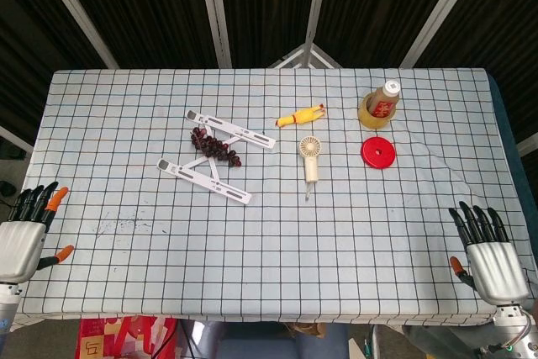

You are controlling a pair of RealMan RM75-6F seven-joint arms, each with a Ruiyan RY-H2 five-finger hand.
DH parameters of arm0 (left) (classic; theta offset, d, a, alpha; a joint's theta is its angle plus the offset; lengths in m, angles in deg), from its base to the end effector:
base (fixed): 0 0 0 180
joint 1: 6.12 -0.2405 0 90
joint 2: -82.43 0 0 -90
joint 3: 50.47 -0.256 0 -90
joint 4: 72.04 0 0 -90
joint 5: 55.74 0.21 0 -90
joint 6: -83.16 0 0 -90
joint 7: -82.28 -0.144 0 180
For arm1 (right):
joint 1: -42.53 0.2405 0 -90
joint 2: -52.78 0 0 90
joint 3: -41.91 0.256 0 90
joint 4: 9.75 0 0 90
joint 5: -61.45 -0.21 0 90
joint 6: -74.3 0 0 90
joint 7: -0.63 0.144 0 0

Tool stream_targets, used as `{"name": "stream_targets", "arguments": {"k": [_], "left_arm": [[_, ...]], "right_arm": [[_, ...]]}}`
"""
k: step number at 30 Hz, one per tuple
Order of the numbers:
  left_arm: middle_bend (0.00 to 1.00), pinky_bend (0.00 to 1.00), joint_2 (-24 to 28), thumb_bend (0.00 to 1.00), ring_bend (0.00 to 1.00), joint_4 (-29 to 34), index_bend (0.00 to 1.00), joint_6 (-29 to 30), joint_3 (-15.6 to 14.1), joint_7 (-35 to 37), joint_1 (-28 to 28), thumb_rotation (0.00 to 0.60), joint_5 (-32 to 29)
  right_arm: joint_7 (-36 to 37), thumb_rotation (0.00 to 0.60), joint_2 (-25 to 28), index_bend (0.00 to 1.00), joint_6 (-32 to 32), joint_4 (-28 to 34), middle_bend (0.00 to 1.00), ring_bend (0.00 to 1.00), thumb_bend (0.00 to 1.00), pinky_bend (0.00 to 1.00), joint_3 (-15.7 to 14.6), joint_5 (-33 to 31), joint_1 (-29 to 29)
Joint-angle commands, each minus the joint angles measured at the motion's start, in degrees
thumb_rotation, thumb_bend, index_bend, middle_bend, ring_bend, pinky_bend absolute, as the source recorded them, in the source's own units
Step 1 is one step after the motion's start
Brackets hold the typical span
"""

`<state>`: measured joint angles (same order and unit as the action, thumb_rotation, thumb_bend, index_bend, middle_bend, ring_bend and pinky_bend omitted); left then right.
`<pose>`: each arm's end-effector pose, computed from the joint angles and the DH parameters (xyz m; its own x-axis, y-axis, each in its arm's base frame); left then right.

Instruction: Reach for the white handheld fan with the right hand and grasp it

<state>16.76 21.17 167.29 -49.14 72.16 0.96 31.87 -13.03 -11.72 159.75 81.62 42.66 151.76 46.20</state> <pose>-0.2977 0.1864 0.1416 0.5202 0.0210 0.8538 0.8521 -0.0798 -0.5172 -0.3100 -0.1666 0.1500 0.6151 -0.0237 0.7881 -0.7874 -0.0718 0.6123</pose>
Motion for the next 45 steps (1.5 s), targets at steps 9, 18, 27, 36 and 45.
{"name": "stream_targets", "arguments": {"k": [9,18,27,36,45], "left_arm": [[0.0,0.0,0.0,0.0,0.0,0.0,0.0,0.5,-0.1,0.1,-0.2,0.6,0.5],[0.0,0.0,0.3,0.0,0.0,0.3,0.0,0.2,0.0,1.4,-0.1,0.6,0.2],[0.0,0.0,0.5,0.0,0.0,0.4,0.0,-0.1,-0.1,2.2,0.2,0.6,0.7],[0.0,0.0,1.1,0.0,0.0,0.6,0.0,-0.9,0.0,3.5,0.5,0.6,0.1],[0.0,0.0,1.8,0.0,0.0,0.5,0.0,-1.9,0.6,5.6,0.9,0.6,-1.2]], "right_arm": [[0.5,0.6,0.1,0.0,0.2,0.2,0.0,0.0,0.33,0.0,0.1,0.1,-0.1],[2.6,0.6,-0.3,0.0,-3.4,2.6,0.21,0.26,0.33,0.28,2.4,-0.2,3.7],[0.5,0.6,-2.6,0.0,-17.4,5.6,0.8,0.88,0.55,0.77,8.9,-6.6,15.0],[-8.3,0.6,-11.2,0.0,-30.6,2.5,0.84,0.93,0.69,0.78,13.3,-18.9,25.9],[-16.2,0.6,-21.6,0.0,-36.8,-5.6,0.84,0.93,0.69,0.78,15.2,-32.1,34.4]]}}
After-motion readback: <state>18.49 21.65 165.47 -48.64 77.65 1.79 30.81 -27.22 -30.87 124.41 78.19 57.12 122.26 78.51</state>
